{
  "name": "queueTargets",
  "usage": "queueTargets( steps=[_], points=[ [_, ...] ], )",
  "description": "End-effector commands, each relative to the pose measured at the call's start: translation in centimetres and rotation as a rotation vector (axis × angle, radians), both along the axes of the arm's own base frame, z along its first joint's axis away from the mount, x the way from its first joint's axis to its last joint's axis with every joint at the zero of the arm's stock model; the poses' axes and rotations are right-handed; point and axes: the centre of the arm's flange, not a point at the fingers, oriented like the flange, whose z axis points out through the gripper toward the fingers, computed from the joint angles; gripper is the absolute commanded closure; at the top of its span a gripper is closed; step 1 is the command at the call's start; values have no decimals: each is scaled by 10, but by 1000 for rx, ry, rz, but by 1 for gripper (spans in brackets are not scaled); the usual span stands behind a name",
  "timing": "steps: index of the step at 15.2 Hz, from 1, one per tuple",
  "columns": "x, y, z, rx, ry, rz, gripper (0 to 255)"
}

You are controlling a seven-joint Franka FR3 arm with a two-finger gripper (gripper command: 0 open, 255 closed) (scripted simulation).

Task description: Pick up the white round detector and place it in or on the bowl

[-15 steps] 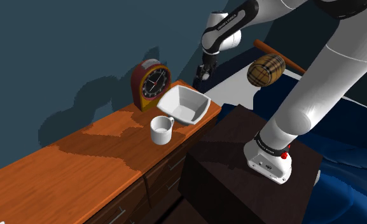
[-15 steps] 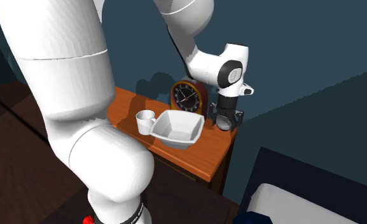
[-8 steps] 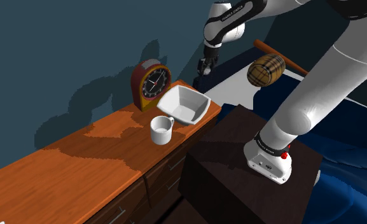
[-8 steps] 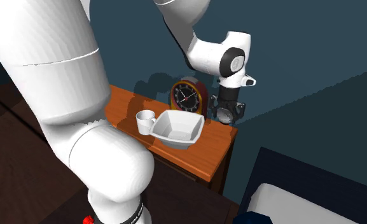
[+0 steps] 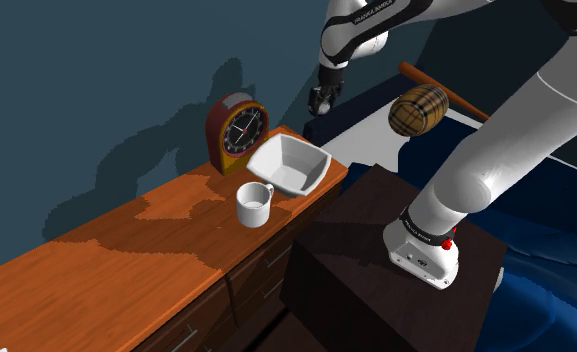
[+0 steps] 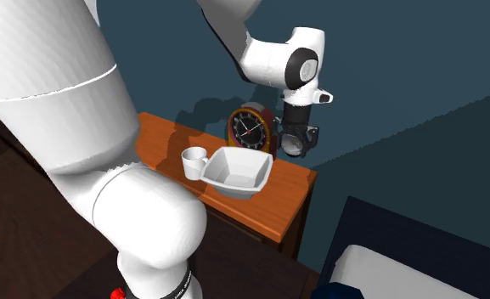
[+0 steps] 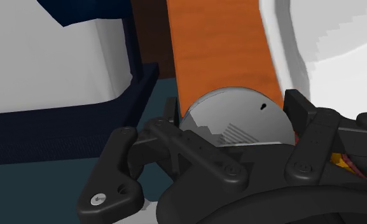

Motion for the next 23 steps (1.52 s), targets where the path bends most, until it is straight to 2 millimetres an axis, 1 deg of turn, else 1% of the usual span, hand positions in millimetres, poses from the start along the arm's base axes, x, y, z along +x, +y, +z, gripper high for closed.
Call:
queueTargets(
  steps=[1, 13, 14, 23],
  points=[
    [-9, 22, 2, 0, 0, -1, 255],
    [-58, 173, 9, 0, 0, -1, 255],
    [-60, 182, 10, 0, 0, -1, 255],
    [-60, 182, -38, 0, 0, -1, 255]
  ],
)
